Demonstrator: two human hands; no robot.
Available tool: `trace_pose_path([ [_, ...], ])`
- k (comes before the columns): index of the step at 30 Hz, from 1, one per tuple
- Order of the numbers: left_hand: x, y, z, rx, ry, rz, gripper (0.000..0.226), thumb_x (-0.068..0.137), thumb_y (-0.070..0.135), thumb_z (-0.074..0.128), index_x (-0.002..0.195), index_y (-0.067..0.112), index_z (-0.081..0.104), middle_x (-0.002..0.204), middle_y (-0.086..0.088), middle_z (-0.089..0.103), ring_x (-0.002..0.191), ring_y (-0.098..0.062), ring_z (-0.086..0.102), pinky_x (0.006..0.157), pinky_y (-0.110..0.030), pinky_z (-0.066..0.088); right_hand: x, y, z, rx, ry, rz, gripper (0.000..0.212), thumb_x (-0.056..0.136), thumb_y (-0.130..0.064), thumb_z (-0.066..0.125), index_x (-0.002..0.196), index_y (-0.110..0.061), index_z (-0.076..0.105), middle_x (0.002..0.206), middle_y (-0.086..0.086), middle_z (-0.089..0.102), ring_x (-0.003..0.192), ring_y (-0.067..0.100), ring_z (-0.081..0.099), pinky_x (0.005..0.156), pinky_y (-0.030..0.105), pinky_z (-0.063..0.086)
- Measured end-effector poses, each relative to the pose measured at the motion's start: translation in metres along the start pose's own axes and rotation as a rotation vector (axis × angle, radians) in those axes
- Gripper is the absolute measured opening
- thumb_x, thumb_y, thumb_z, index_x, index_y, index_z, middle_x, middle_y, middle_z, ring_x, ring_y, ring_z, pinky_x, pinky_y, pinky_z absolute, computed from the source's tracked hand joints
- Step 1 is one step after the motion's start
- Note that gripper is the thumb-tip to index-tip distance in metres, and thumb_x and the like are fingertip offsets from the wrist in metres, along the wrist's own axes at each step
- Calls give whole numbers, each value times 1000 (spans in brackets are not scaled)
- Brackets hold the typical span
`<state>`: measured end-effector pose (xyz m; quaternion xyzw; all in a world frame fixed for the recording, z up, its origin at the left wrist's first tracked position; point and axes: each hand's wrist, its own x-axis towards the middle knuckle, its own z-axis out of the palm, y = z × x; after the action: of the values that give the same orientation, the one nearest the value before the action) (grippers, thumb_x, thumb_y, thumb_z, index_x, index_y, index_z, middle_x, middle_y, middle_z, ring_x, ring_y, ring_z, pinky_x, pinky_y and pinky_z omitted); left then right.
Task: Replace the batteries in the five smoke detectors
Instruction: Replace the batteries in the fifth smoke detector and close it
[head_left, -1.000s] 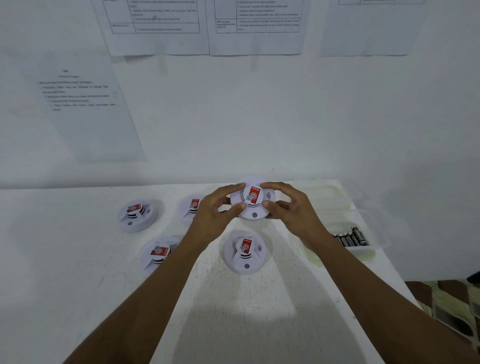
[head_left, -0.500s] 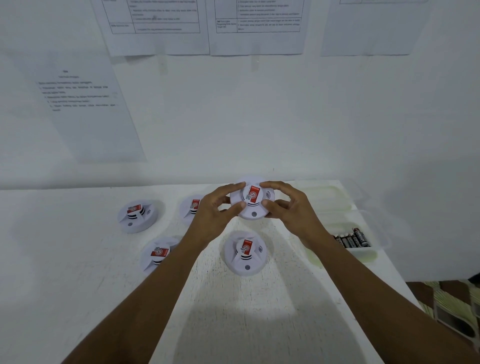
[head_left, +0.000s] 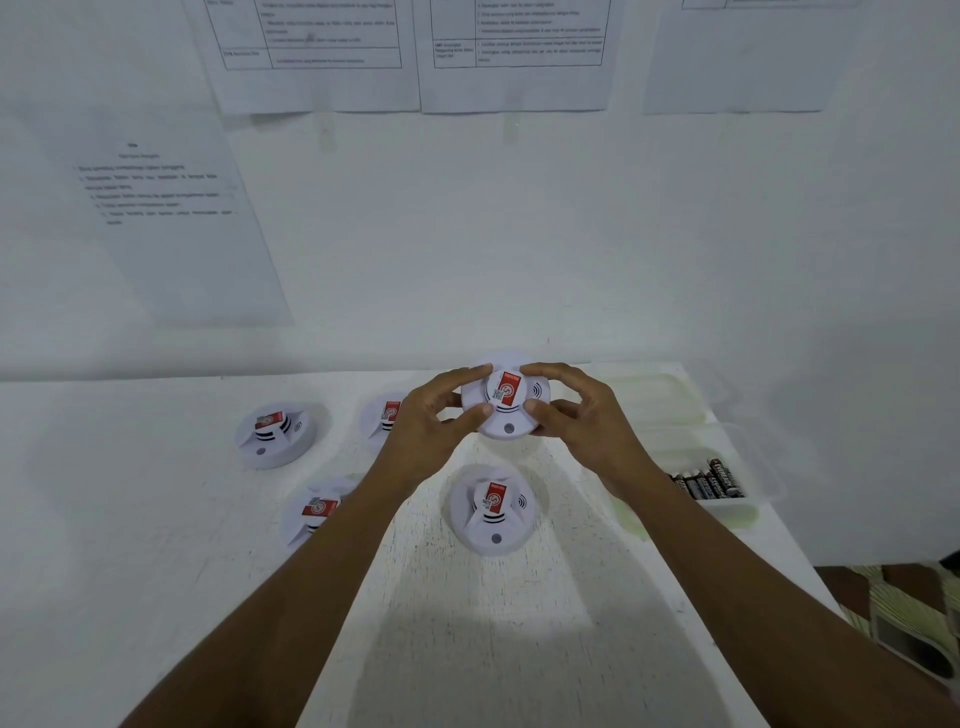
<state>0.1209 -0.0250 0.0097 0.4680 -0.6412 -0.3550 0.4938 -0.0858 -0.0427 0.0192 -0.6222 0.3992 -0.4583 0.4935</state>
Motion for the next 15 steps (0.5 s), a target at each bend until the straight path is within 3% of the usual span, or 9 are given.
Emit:
trace_pose_path([
  [5, 1, 1, 1, 7, 3, 6, 41, 84, 29, 68, 124, 36, 58, 126, 8, 62, 107, -8, 63, 84, -17, 52, 1, 1, 0, -10, 9, -1, 33, 89, -14, 71, 121, -22, 66, 129, 3, 62, 100, 27, 70, 79, 44, 62],
  [10, 0, -1, 0, -5, 6, 5, 43, 87, 22, 68, 129, 24, 60, 127, 3, 63, 108, -14, 63, 88, -26, 55, 1, 1, 0, -4, 6, -2, 33, 89, -13, 71, 121, -22, 67, 128, 4, 63, 98, 27, 71, 79, 44, 62],
  [15, 1, -2, 0, 2, 7, 10, 44, 86, 23, 68, 129, 25, 59, 127, 3, 63, 108, -13, 63, 89, -27, 55, 2, 2, 1, 4, 7, 0, 33, 89, -13, 72, 120, -22, 67, 128, 3, 62, 97, 27, 71, 79, 45, 62],
])
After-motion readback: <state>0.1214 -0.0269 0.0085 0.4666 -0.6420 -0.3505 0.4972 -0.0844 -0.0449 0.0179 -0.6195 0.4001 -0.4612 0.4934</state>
